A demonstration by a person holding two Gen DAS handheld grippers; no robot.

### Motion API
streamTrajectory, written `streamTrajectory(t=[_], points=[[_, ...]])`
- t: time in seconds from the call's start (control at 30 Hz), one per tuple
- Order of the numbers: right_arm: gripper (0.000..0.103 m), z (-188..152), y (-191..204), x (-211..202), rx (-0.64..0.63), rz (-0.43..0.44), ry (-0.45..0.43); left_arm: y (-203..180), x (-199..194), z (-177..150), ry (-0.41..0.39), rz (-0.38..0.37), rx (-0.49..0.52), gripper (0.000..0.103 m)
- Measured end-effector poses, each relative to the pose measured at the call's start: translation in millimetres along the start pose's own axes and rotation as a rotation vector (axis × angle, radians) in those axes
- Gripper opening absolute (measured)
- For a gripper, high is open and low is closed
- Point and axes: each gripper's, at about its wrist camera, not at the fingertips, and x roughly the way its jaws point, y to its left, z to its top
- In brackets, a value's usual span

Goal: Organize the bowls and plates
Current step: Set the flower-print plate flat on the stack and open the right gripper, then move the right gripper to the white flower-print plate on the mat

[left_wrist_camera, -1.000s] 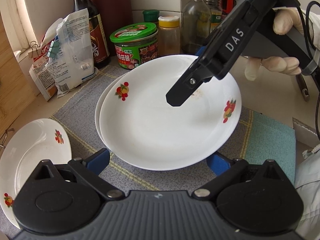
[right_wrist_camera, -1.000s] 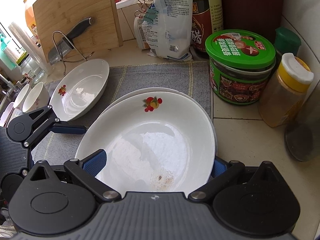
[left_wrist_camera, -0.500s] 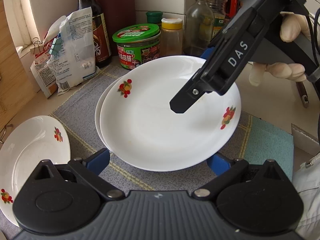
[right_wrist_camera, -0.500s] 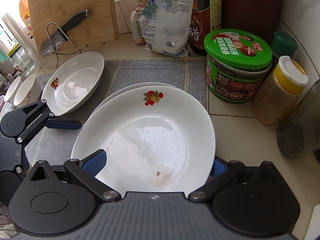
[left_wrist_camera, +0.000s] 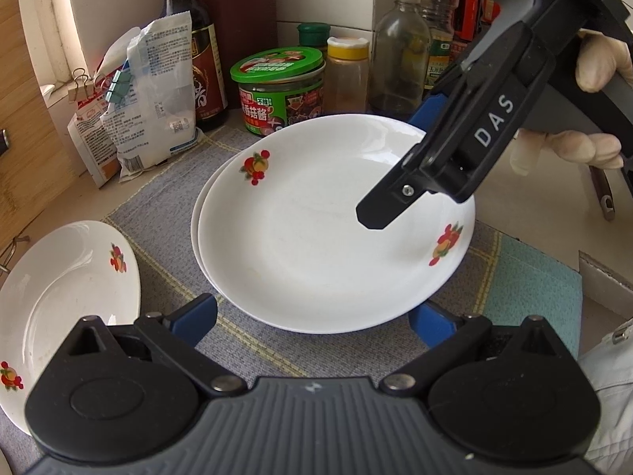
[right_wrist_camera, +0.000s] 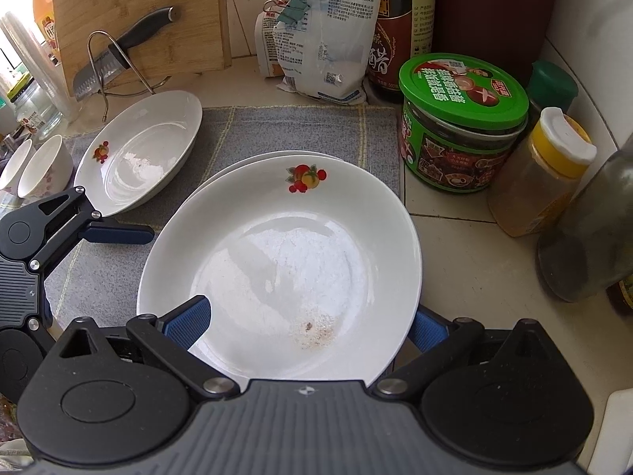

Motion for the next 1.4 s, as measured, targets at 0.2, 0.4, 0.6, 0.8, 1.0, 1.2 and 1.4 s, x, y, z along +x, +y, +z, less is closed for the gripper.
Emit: streamTrajectory(t=[0.2, 0.4, 0.6, 0.8, 1.0, 1.2, 1.4], points=[[0.103, -5, 1, 0, 0.010, -0.027, 0.003, 0, -4, -3, -0.007, 0.008, -0.008, 0.102], [0.103, -10, 9, -12, -0.005, -0.022, -0.058, 2, -16, -7, -0.029, 0.028, -0.042, 0.102], [0.103, -16, 31, -29, -0.068, 0.002, -0.178, 2, -41, -15, -0.080, 0.078, -0.107, 0.102], [0.103, -22, 67, -37, -0.137, -0.021, -0.294, 12, -75, -36, -0.108, 0.214, -0.198, 0.102], [0.103, -32, 114, -30, -0.152, -0.016, -0.322, 40, -113, -69, -0.143, 0.310, -0.312, 0.102], [0.103, -39, 151, -19, -0.137, -0.016, -0.308, 57, -129, -92, -0.155, 0.368, -0.357, 0.102], [0.103, -24, 161, -11, -0.154, 0.018, -0.317, 62, -123, -101, -0.144, 0.414, -0.404, 0.102]])
